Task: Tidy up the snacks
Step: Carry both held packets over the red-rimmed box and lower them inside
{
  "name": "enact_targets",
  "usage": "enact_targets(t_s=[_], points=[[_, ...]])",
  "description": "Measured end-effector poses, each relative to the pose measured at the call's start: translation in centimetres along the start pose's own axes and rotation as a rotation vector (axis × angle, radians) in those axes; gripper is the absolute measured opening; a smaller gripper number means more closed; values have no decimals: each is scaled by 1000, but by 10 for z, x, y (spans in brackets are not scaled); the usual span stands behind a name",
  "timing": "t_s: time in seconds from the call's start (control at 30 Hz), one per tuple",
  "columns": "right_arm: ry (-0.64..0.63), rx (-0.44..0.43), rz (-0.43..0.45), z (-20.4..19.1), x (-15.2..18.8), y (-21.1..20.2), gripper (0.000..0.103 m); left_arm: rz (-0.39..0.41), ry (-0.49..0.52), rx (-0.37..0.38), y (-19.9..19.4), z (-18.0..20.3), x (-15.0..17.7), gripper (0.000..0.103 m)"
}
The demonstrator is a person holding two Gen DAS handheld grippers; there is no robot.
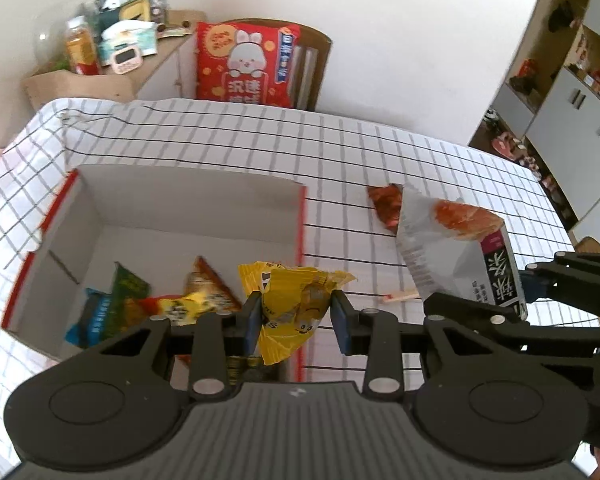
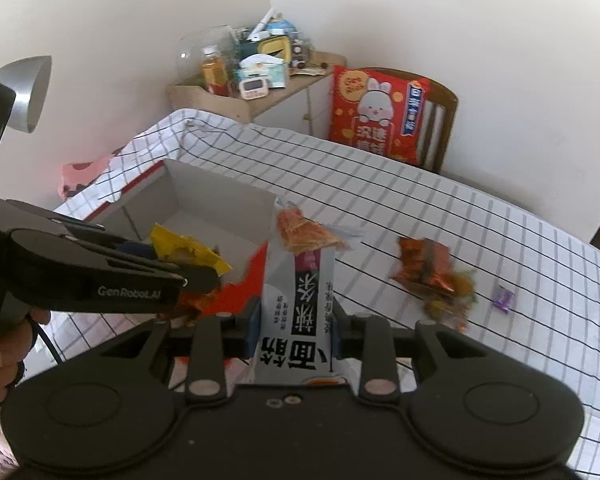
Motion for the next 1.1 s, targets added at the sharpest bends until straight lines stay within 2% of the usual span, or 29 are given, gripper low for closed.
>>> enact_targets(t_s=[0.47, 0.57, 0.87, 1.1], points=[[-41, -30, -5, -75, -30, 34, 31, 34, -73, -84, -30, -86, -9, 35], [-53, -17, -23, -88, -33, 46, 31, 40, -71, -130, -31, -103, -12, 35], [-77, 19, -98, -106, -41, 94, 31, -3, -121, -211, -6, -149, -19, 35], [-127, 43, -128, -119, -43, 123, 31, -55, -141, -230, 22, -165, -20, 36]])
Point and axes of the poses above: each gripper's, at about its wrist camera, not at the fingertips, and y roughly the way its jaws point, z to its right, x to its underside, the point moved 1 cm from there along y, roughly the way its jaws point, and after that the axes turned 11 degrees about x, right-handed, at the moved point
